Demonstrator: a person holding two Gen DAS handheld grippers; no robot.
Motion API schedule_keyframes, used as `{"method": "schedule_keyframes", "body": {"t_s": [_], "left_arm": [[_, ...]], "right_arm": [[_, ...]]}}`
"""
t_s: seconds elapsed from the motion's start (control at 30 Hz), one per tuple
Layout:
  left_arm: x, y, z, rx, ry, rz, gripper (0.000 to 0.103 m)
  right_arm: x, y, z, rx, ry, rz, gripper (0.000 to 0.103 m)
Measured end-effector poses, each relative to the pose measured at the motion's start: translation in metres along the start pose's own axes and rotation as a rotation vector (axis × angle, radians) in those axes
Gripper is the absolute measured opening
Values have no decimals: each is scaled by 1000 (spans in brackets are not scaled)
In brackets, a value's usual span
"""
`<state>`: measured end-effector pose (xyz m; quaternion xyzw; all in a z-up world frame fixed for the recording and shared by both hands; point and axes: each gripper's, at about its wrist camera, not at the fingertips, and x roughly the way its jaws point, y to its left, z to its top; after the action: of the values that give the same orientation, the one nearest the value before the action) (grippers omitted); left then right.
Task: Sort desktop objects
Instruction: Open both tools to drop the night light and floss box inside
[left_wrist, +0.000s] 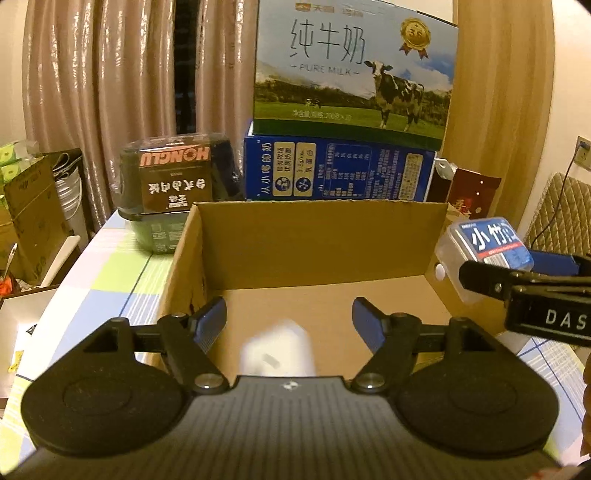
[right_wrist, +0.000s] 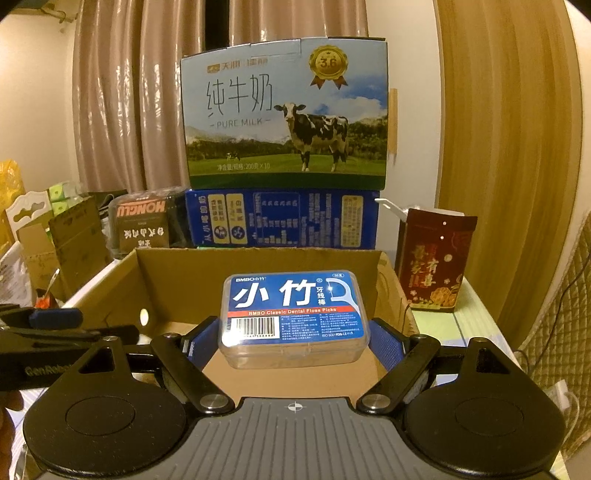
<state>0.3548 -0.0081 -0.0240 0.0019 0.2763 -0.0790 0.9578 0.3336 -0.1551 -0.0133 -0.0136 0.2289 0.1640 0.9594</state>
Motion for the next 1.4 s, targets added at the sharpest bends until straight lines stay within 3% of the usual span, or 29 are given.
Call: {"method": "schedule_keyframes", "body": {"t_s": [0.17,0.3,1.0,1.4], "left_arm": [[-4,6,2,-20,-15,10,71],[-5,5,3,-16,-16,9,71],[-6,2,-1,10,-6,13,71],[-28,-1,-3,54,1,15,71]], "right_arm": [[2,-1,-2,9,-10,22,83],[3,-1,-4,11,-19,43,97],[-3,-2,-2,11,-22,28,98],[-24,0,-5,19,-34,28,98]]}}
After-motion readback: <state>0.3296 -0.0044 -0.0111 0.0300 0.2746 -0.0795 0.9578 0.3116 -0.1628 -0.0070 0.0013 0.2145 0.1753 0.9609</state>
